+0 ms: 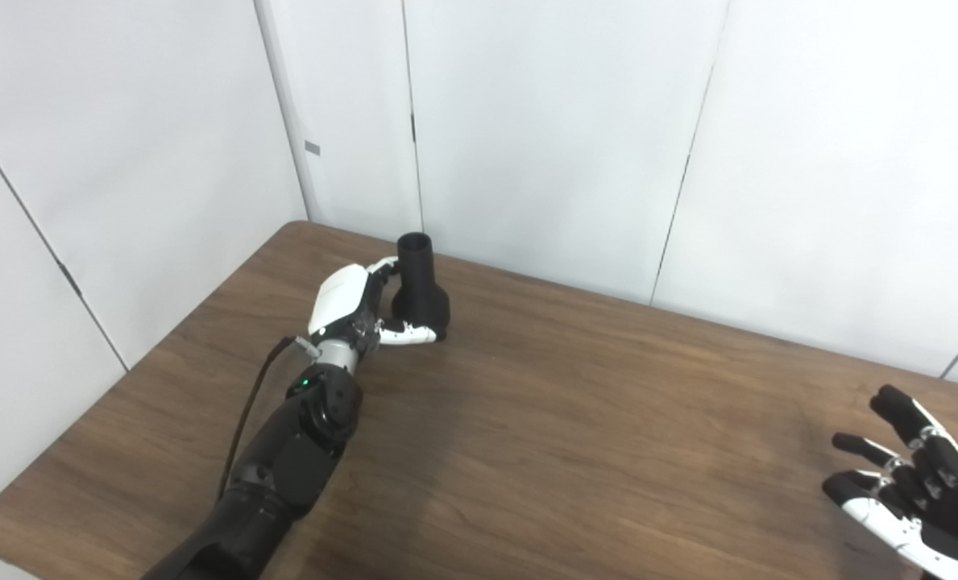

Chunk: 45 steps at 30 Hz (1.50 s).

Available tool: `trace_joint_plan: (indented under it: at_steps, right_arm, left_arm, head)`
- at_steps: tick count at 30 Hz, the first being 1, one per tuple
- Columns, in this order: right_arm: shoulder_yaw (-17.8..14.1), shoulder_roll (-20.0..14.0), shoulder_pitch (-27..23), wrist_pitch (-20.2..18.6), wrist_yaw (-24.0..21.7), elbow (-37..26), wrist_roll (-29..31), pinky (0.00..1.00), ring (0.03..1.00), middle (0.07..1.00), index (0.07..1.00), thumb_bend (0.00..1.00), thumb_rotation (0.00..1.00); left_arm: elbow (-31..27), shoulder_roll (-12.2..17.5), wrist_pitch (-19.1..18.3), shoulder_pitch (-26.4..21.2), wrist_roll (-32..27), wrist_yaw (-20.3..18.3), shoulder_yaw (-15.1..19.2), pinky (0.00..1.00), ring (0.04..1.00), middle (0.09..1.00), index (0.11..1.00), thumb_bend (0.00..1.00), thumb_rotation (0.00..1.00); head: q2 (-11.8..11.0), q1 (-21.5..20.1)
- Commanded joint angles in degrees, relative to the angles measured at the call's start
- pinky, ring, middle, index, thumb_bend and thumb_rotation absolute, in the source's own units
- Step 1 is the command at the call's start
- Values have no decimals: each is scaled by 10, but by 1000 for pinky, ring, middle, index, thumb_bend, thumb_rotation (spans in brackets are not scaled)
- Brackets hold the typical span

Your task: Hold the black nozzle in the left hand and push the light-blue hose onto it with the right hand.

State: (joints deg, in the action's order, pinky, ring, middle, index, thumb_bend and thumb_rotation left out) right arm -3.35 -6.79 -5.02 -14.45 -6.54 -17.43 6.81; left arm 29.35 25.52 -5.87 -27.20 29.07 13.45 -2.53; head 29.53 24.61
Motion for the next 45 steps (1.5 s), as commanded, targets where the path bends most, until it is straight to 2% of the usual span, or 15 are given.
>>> trace_joint_plan:
  at_steps: [1,4,8,10,14,15,17,19,26,32,36,37,41,43,45]
  right_arm:
    - [-3,-1,-11,5,5,-22,4,503,714,911,874,499,0]
    - [-5,3,-11,-6,7,-29,9,523,737,937,894,473,0]
    - [-7,5,-12,-13,8,-33,9,521,736,945,907,454,0]
    - [-8,6,-12,-14,8,-33,12,535,735,943,905,457,0]
    - [-8,6,-13,-11,7,-31,9,529,714,936,899,467,0]
    - [-8,7,-14,-12,8,-31,8,535,713,937,900,461,0]
    - [-8,7,-14,-14,8,-32,8,543,715,940,904,453,0]
    - [-8,7,-15,-18,8,-34,10,578,722,945,908,456,0]
    - [-7,8,-15,-24,11,-36,3,613,725,940,911,447,0]
    - [-1,8,-15,-24,13,-36,-4,592,706,933,907,461,0]
    - [4,7,-12,-30,16,-35,-20,754,743,940,952,463,0]
    - [4,7,-12,-29,16,-33,-21,767,748,942,958,470,0]
    - [2,1,-10,29,2,11,-13,709,732,933,940,527,0]
    - [0,-5,-13,73,-6,49,-8,652,696,910,914,575,0]
    - [-1,-9,-18,110,-13,82,-3,640,687,899,895,616,0]
  left_arm:
    - [14,3,-3,-11,1,-16,-13,667,794,825,804,839,208]
    - [27,1,-4,-15,9,-17,-28,663,785,810,786,799,189]
    - [51,3,15,-21,18,-17,-50,571,667,718,753,739,127]
    - [57,4,20,-22,19,-29,-60,516,587,636,704,702,94]
    - [69,3,26,-23,19,-37,-77,469,515,563,611,690,65]
    - [71,2,28,-24,19,-37,-81,446,490,540,552,605,62]
    - [80,-2,37,-23,19,-33,-87,426,470,520,502,535,58]
    - [90,-5,49,-22,17,-27,-92,372,412,467,498,525,7]
    - [108,-14,62,-11,18,-28,-106,371,411,462,498,523,0]
    - [105,-19,77,-2,9,-22,-110,361,398,446,504,523,0]
    - [85,-27,100,11,19,-10,-125,308,358,417,517,518,0]
    - [84,-28,105,12,20,-8,-128,310,359,416,518,518,0]
    - [67,-40,151,25,46,22,-158,346,374,424,523,517,0]
    - [70,-44,188,26,72,49,-186,355,387,433,521,519,0]
    - [75,-51,227,24,102,79,-216,351,396,439,523,519,0]
  head:
    - [1,-1]
    - [3,-3]
    - [6,-3]
    - [6,-3]
    - [7,-4]
    - [7,-4]
    - [7,-4]
    - [10,-3]
    - [14,-7]
    - [19,-23]
    - [25,-53]
    - [26,-59]
    - [31,-98]
    - [34,-116]
    - [37,-140]
